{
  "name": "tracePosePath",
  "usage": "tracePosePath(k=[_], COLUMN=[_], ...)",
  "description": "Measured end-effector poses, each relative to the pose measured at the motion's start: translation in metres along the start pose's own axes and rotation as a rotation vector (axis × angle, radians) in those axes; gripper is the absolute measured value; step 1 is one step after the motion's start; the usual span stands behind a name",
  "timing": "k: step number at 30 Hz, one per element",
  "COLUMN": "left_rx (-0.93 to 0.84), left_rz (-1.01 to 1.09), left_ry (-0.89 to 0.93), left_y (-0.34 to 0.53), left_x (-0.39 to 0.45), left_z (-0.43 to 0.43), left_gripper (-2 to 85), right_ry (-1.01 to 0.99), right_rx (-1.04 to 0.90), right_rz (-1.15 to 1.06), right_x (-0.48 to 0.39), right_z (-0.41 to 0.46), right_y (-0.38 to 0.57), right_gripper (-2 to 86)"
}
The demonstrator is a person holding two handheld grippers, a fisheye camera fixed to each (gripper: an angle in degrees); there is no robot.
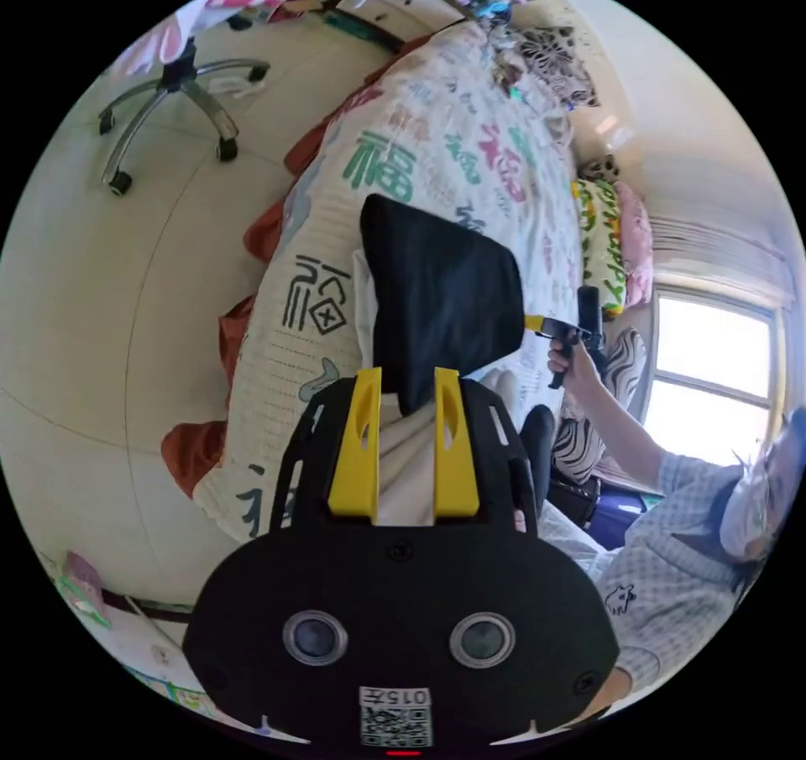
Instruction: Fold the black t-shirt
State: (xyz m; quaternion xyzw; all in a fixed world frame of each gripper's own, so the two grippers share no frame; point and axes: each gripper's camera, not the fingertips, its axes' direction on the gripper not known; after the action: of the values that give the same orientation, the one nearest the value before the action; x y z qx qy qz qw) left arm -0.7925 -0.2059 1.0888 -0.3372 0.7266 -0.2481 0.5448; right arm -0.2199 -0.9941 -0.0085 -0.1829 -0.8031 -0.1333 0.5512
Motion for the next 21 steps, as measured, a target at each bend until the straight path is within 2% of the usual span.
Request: tracePosePath(k=[2,7,11,14,16,21], left_rx=[-0.007,0.001,0.145,0.263,0.282,0.174], left_rz=[0.023,0.1,0.216,0.331,0.389,0.429], left_ry=[0.088,0.053,0.169,0.319,0.393,0.515], left_y=[-0.006,-0.001,0.021,0.05,0.068,0.123], left_x=[0.007,0.044,0.101,0.149,0.178,0.256], left_z=[0.017,0.031,0.028,0.036,0.053,0.162], left_gripper=[5.0,0.5,-0.1,-0.2,-0.2,-0.3], right_ry=[0.025,-0.123,-0.192,-0.194,-0.226,-0.23], right_rx=[-0.009,0.038,0.106,0.175,0.221,0.26], right_rz=[0.023,-0.042,-0.158,-0.273,-0.313,-0.266], right_x=[-0.004,-0.022,-0.054,-0.084,-0.097,-0.104], right_z=[-0.001,-0.047,-0.102,-0.166,-0.218,-0.304], right_y=[0.003,0.034,0.069,0.121,0.175,0.301], right_gripper=[6.1,3.9,3.2,2.9,2.9,3.1])
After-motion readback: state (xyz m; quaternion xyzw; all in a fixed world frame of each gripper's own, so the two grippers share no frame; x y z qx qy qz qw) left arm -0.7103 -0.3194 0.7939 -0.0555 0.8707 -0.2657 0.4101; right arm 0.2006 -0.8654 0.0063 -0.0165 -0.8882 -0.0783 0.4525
